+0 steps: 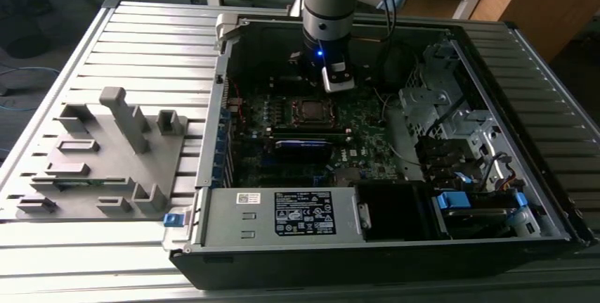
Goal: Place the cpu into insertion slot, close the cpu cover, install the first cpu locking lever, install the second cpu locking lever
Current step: 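Install the first cpu locking lever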
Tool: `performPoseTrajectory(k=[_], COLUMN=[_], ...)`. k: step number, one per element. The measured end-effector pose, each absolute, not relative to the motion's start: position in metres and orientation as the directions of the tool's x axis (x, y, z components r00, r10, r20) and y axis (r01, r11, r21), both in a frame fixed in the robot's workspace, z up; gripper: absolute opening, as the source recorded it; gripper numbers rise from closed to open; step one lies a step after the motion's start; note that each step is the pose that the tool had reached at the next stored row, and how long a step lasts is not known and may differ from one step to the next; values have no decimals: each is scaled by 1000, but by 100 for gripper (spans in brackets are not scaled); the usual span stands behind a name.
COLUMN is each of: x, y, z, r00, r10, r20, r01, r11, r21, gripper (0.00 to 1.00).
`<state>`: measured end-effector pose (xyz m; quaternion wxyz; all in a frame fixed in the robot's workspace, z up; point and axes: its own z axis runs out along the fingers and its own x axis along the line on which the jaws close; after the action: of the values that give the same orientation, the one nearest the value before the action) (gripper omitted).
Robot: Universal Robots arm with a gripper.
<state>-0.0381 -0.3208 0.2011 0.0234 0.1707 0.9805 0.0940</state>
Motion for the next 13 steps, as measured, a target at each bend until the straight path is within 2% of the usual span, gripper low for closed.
performPoseTrajectory(k=[13], x=[-38], y=[-321], z=[202], r00=[-940], r10=[339], r20=[-20], r01=[329], r11=[924], r21=[194], gripper=[10])
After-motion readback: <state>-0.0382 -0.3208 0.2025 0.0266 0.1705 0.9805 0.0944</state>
